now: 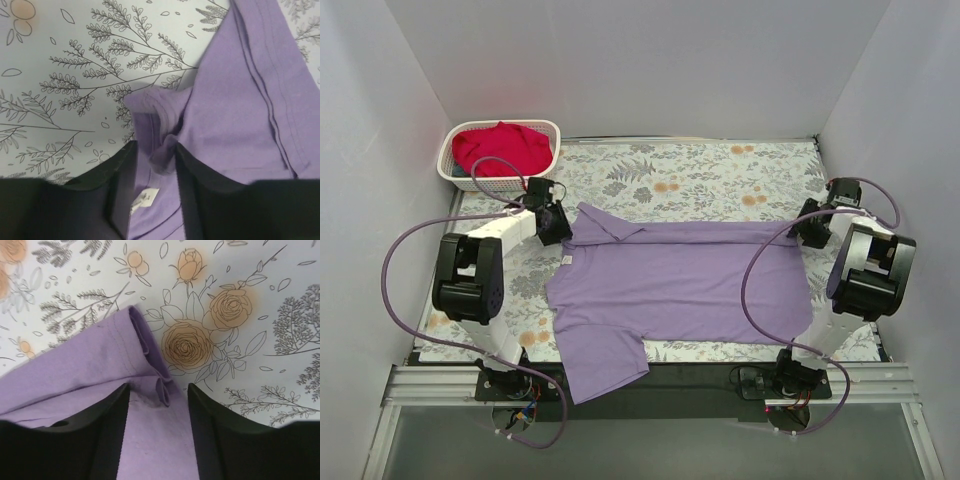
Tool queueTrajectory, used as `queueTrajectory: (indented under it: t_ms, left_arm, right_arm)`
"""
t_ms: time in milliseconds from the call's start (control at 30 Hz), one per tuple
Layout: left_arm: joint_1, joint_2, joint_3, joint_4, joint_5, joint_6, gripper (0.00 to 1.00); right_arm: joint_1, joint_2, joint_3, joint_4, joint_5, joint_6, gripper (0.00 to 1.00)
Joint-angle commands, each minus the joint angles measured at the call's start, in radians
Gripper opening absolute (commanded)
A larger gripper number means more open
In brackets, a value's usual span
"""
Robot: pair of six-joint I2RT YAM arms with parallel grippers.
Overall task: Fold and stack the t-shirts
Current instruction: Fold the tshirt
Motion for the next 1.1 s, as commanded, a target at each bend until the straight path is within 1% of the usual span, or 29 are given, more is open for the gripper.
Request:
queueTrajectory:
  t_ms: [0,33,100,133,200,233,300,333,433,467,533,567,633,733,800,833,933,1067]
  left_arm:
    - [0.007,-0.143,0.004,-0.029,0.005,0.001,0.43]
    - [0.007,-0.161,0.004,-0.034,0.002,0.008,0.53]
    - [0.006,-0.218,0.0,-0.046,-0.002,0.012,0.62]
    - [0.006,-0.24,-0.003,-0.047,-0.008,0.017,0.7]
    - [0.006,-0.296,-0.023,-0.051,-0.013,0.024,0.78]
    - [0.006,-0.313,-0.034,-0.051,-0.019,0.026,0.8]
    - [0.004,-0.365,-0.068,-0.044,-0.031,0.017,0.8]
    - [0.004,-0.385,-0.08,-0.043,-0.037,0.011,0.81]
    - [0.004,-0.447,-0.144,-0.032,-0.056,0.005,0.81]
    - [0.004,-0.461,-0.166,-0.032,-0.068,0.003,0.81]
    - [0.004,-0.499,-0.216,-0.034,-0.1,-0.008,0.81]
    - [0.004,-0.532,-0.23,-0.034,-0.109,-0.012,0.81]
    - [0.004,-0.562,-0.27,-0.04,-0.137,-0.023,0.81]
    - [0.004,-0.619,-0.322,-0.029,-0.183,-0.035,0.81]
    - [0.004,-0.646,-0.35,-0.002,-0.199,-0.032,0.81]
    - [0.004,-0.648,-0.352,0.002,-0.2,-0.031,0.81]
    - [0.004,-0.626,-0.338,0.003,-0.209,-0.023,0.81]
    - [0.004,-0.597,-0.327,0.003,-0.208,-0.017,0.81]
  right_arm:
    - [0.01,-0.122,0.008,0.004,0.012,-0.003,0.5]
    - [0.018,-0.139,0.009,0.001,0.019,-0.003,0.52]
    - [0.041,-0.194,0.011,-0.001,0.016,0.0,0.57]
    - [0.053,-0.214,0.008,-0.001,0.004,0.0,0.58]
    - [0.111,-0.257,0.009,0.004,-0.013,-0.02,0.6]
    - [0.169,-0.269,0.012,0.017,-0.025,-0.034,0.6]
    - [0.242,-0.288,0.017,0.042,-0.062,-0.09,0.6]
    - [0.335,-0.289,0.022,0.062,-0.065,-0.115,0.6]
    - [0.463,-0.268,0.031,0.1,-0.091,-0.191,0.58]
    - [0.54,-0.257,0.037,0.125,-0.1,-0.207,0.57]
    - [0.616,-0.22,0.049,0.149,-0.111,-0.232,0.56]
    - [0.685,-0.203,0.057,0.165,-0.117,-0.283,0.56]
    - [0.777,-0.141,0.11,0.171,-0.123,-0.308,0.55]
    - [0.874,-0.041,0.201,0.171,-0.136,-0.374,0.55]
    - [0.909,0.026,0.242,0.171,-0.146,-0.416,0.54]
    - [0.943,0.047,0.282,0.171,-0.149,-0.426,0.54]
    - [0.99,0.123,0.348,0.171,-0.153,-0.472,0.52]
    - [1.024,0.209,0.417,0.166,-0.149,-0.515,0.51]
